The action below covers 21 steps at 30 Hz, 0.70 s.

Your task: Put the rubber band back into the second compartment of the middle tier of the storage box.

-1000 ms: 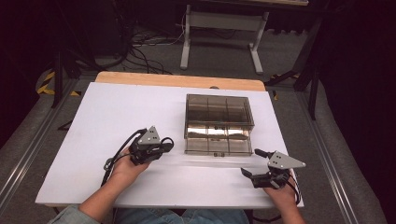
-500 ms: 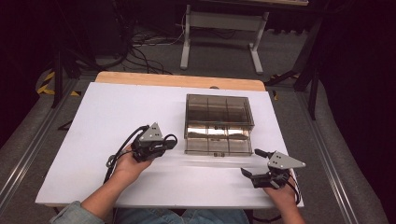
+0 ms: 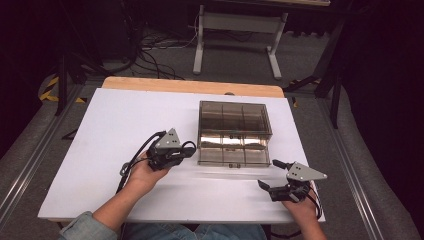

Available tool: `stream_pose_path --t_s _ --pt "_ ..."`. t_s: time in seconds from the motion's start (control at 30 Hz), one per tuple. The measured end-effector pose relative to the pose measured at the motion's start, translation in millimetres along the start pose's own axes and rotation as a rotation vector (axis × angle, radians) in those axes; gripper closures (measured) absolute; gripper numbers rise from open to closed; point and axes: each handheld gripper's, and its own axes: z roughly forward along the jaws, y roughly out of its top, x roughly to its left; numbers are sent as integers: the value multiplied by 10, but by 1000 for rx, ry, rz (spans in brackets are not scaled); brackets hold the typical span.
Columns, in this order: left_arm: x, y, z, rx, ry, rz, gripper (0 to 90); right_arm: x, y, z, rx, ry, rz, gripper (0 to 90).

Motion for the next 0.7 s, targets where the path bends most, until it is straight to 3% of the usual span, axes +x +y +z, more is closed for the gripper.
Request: stream_pose_path --t_s 0.7 --pt "-25 270 305 -30 -78 -16 858 2 0 1 0 4 -3 104"
